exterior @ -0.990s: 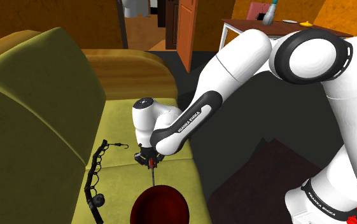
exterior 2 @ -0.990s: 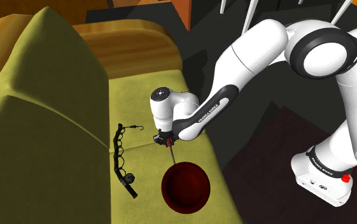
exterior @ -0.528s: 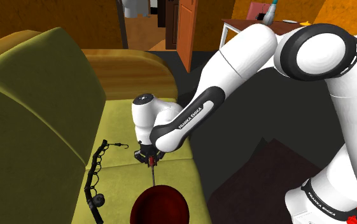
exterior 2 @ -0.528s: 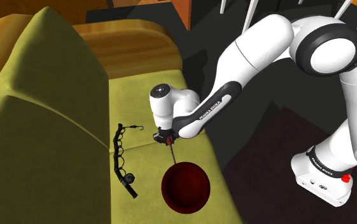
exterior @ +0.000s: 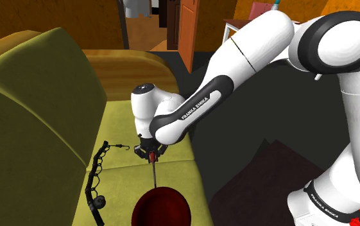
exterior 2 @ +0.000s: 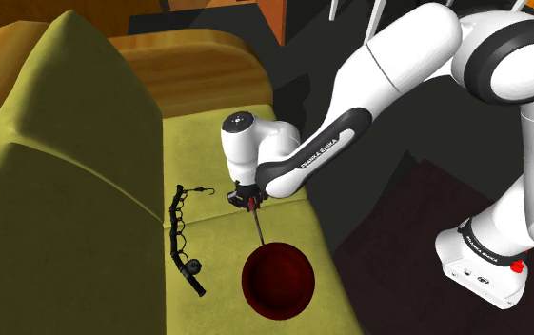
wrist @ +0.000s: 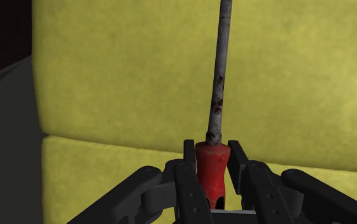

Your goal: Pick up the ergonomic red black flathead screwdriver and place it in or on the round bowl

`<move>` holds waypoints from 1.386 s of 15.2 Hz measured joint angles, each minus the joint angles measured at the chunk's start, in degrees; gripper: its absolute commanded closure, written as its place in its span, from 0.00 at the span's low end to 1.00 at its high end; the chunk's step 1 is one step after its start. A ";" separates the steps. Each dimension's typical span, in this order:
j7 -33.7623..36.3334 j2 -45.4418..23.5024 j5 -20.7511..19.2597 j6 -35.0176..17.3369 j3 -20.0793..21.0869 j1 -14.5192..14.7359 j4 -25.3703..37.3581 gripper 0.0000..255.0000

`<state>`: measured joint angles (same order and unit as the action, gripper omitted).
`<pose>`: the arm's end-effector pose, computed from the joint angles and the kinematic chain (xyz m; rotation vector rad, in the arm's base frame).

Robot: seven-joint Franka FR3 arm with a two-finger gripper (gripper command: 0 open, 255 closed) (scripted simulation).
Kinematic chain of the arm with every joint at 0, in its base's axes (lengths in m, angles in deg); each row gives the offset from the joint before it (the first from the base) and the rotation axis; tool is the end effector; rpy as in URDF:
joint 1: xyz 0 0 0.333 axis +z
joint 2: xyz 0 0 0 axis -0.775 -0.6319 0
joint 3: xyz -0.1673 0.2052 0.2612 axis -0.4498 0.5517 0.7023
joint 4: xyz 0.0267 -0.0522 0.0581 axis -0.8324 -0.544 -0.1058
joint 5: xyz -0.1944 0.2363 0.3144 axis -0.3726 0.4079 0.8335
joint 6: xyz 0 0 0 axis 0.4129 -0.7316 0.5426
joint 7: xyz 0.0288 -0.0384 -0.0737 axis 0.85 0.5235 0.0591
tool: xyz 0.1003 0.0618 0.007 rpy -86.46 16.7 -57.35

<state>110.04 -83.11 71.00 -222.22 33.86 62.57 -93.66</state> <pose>0.5705 0.3987 0.1881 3.0589 -0.6191 -0.1103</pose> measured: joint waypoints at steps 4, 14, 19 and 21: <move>-0.53 2.43 1.15 1.95 1.03 -0.71 -0.41 1.00; -2.05 7.81 4.01 7.04 3.23 -2.32 -0.38 1.00; -2.75 9.91 5.30 9.92 4.09 -2.86 0.58 1.00; -3.08 10.76 5.82 11.09 4.40 -3.10 0.98 1.00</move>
<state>106.97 -72.35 76.82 -211.14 38.26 59.47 -92.68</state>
